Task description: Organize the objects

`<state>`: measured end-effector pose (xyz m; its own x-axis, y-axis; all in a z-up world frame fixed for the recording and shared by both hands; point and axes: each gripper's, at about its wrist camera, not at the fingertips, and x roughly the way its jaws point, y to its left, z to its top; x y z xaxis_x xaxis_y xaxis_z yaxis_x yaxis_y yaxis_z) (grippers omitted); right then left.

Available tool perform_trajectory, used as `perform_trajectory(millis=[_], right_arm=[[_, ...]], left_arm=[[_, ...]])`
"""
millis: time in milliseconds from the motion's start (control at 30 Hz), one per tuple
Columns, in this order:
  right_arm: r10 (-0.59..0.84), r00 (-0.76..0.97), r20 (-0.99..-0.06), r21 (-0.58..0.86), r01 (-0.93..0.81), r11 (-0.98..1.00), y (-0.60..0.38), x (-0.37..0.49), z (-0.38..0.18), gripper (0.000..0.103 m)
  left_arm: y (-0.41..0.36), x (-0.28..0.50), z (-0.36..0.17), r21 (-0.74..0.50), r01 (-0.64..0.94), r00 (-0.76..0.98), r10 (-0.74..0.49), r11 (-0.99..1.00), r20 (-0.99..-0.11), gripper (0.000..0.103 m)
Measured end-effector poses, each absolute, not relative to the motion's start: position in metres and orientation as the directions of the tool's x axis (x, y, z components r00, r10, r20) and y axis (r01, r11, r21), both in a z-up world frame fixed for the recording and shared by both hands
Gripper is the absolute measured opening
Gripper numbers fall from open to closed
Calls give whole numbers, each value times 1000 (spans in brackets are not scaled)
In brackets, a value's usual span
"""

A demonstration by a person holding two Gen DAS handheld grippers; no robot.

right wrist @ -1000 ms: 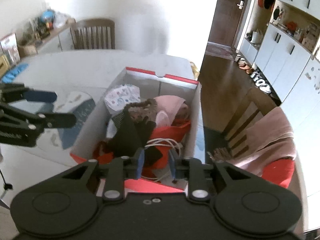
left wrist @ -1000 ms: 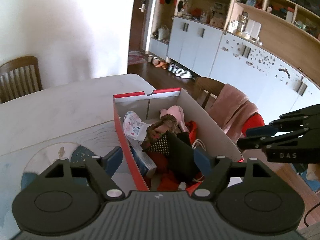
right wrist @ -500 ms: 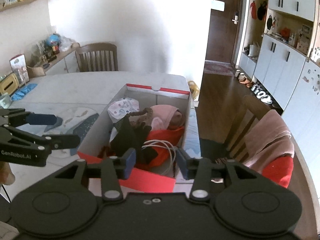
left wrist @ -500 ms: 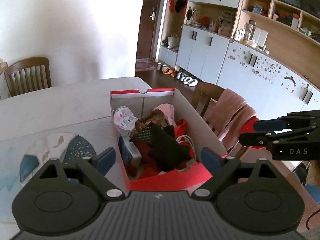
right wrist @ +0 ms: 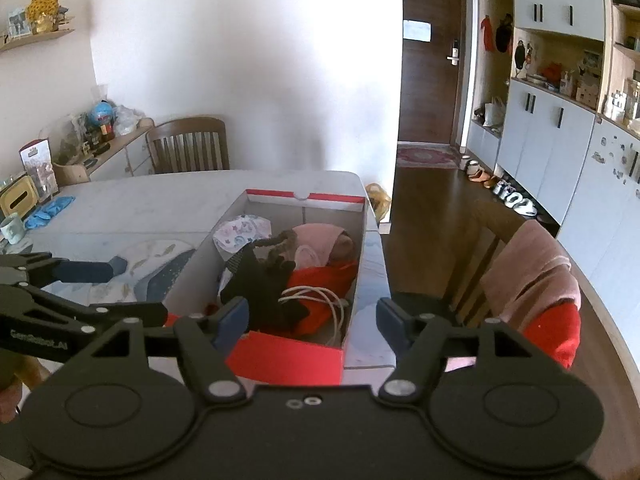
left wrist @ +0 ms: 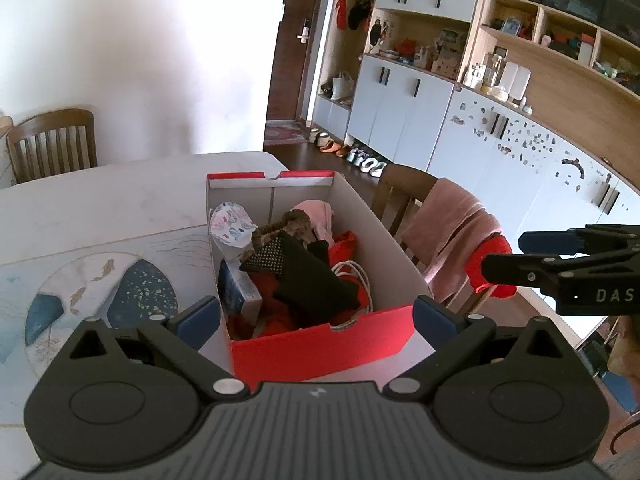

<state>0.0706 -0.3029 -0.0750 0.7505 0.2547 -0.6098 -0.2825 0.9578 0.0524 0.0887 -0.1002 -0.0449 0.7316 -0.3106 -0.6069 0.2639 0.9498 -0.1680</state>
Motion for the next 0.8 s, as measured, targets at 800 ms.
perform_trajectory(millis=[800], right_arm=[[236, 734, -636, 63, -256, 965, -310, 77, -83, 71]], left_arm=[[-104, 101, -53, -159, 241, 730, -286, 958, -621, 103]])
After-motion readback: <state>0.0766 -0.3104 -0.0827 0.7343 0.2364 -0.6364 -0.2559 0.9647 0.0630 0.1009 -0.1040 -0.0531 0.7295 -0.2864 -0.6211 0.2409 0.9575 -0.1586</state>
